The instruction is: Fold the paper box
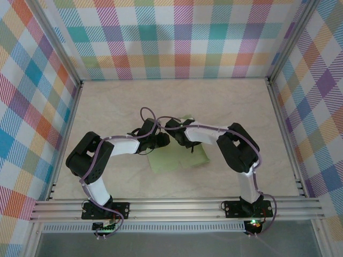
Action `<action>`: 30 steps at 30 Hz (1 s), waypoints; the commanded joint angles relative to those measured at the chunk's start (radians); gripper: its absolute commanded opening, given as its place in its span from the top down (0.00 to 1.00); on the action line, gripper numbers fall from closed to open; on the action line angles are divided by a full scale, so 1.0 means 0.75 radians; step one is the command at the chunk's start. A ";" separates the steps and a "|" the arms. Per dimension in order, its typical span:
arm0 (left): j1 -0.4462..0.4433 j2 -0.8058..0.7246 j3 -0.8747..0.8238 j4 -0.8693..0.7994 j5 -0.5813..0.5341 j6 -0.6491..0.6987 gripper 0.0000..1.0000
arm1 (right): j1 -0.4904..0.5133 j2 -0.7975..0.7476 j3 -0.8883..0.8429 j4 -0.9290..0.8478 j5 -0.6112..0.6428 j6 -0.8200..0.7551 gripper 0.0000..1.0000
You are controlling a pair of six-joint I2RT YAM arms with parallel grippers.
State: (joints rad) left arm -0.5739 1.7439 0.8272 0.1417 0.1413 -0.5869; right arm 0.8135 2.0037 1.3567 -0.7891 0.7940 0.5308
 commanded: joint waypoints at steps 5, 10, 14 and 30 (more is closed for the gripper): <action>-0.006 -0.013 -0.031 -0.056 -0.016 0.009 0.66 | -0.183 -0.245 -0.196 0.299 -0.469 -0.162 0.95; -0.006 -0.021 -0.033 -0.060 -0.027 0.007 0.66 | -0.202 -0.241 -0.206 0.329 -0.554 -0.238 1.00; -0.006 -0.027 -0.040 -0.052 -0.023 0.001 0.66 | -0.149 -0.192 -0.173 0.258 -0.363 -0.146 1.00; -0.006 -0.078 -0.064 -0.048 -0.033 0.020 0.63 | -0.095 -0.182 -0.142 0.316 -0.431 -0.218 0.92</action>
State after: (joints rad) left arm -0.5739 1.7111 0.8009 0.1337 0.1207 -0.5838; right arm 0.7868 1.9415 1.2995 -0.6830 0.6472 0.4538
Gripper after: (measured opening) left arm 0.374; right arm 0.069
